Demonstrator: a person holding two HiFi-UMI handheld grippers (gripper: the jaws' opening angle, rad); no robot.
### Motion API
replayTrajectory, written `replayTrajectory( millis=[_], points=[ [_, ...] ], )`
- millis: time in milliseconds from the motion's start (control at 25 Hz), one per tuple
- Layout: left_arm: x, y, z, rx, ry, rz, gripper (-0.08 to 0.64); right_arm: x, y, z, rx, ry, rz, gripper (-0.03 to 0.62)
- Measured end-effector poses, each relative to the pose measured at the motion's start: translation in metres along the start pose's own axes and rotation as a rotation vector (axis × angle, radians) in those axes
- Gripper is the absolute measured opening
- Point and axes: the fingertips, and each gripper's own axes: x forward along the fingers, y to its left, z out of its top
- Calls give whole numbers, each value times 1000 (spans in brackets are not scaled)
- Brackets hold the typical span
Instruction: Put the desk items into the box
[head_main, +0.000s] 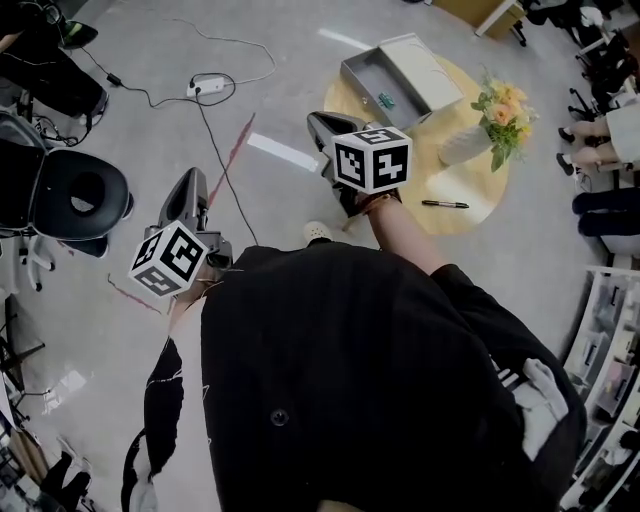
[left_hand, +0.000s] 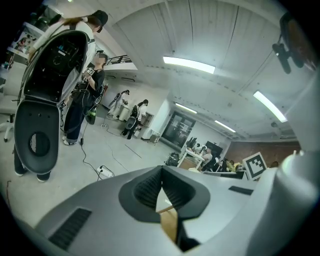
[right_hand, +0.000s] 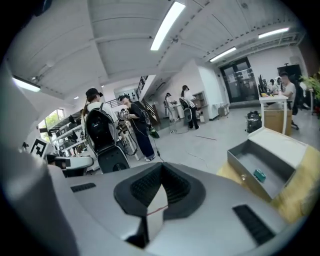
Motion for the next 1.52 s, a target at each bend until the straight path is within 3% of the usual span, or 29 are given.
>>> replayTrajectory(
  millis=[240,600,1200,1520],
  points=[
    [-13,6,3,-2,-7,8,9,0,31,2,-40,-13,38,5],
    [-27,11,-6,-13,-29,16,9,-8,38,-15,-51,-16,48,5],
    [-7,-34,-15,-78,-80,93,9,-31,-8,-1,-124,42,107,5],
    [-5,-71,-46,-94,-80,127,9,-54,-39,-19,-122,77,144,5]
  ],
)
